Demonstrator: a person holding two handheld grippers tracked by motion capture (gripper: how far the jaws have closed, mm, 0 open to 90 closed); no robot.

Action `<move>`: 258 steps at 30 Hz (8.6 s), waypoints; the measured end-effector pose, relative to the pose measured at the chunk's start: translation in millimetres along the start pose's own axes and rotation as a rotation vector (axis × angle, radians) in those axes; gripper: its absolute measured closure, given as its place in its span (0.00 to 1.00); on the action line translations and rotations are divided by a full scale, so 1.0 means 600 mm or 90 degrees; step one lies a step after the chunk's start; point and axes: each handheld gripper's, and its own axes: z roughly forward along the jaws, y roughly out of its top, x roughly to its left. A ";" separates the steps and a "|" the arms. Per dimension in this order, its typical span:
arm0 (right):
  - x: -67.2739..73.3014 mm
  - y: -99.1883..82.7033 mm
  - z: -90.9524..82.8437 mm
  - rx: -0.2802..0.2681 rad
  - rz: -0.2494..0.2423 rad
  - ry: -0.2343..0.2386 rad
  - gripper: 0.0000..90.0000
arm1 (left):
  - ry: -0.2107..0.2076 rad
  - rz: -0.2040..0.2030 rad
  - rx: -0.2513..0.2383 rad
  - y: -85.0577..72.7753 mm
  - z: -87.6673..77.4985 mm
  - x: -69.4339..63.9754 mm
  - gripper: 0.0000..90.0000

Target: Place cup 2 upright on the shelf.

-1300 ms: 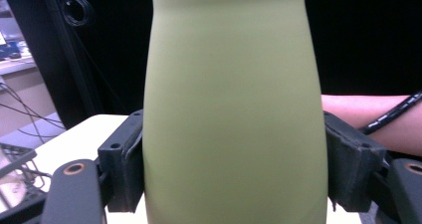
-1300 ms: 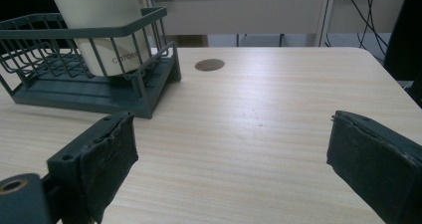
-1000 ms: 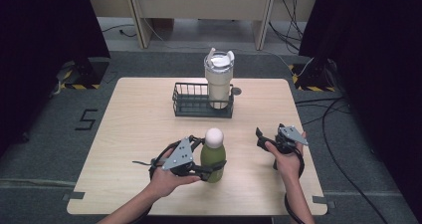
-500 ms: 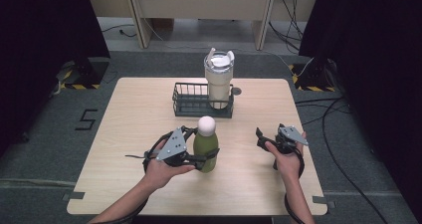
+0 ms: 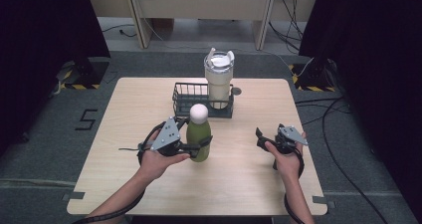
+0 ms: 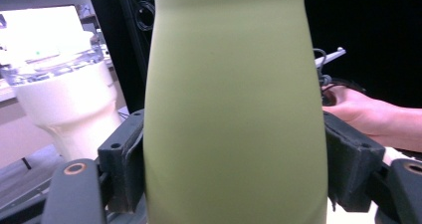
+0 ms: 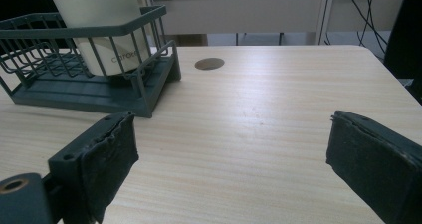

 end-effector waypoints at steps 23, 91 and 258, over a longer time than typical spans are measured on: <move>-0.001 -0.001 0.001 0.001 0.000 0.000 0.07 | 0.066 0.001 0.007 0.015 0.001 0.060 0.27; -0.005 -0.005 0.004 0.006 0.011 0.004 0.08 | 0.253 -0.033 0.017 0.062 0.091 0.238 0.27; 0.007 -0.011 0.001 0.015 0.005 0.012 0.09 | 0.256 -0.084 0.129 -0.043 -0.026 0.180 0.16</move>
